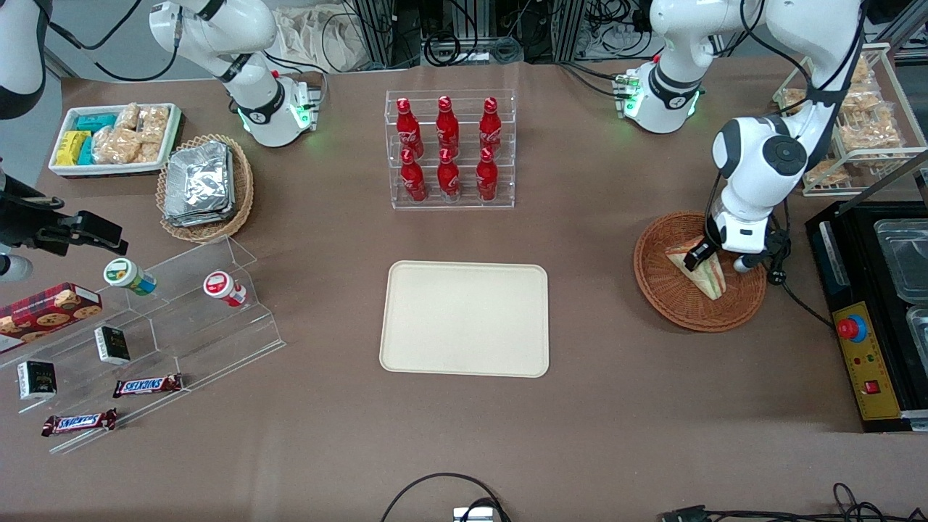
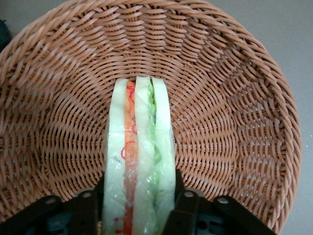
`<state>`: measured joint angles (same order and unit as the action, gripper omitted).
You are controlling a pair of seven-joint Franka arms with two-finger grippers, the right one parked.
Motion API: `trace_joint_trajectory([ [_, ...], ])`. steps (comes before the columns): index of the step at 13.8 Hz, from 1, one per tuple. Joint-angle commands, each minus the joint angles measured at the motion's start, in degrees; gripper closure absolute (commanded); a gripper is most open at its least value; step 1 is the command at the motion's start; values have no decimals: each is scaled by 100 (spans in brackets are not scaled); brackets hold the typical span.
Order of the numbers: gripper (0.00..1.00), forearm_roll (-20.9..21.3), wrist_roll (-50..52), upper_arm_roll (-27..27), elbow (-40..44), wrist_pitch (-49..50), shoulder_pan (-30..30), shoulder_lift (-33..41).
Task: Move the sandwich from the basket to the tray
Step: 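Lower the left gripper and close it on the wrapped sandwich, then lift the sandwich out of the basket and carry it toward the tray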
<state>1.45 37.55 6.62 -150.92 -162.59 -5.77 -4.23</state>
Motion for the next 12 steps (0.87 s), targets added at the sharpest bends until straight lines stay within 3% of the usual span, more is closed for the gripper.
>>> trace_joint_trajectory([
  [1,72,101,50,15,-87,-238,-12,1],
  [5,82,101,-370,23,-25,77,-3,229],
  [12,83,109,-2952,76,317,1500,49,1090],
])
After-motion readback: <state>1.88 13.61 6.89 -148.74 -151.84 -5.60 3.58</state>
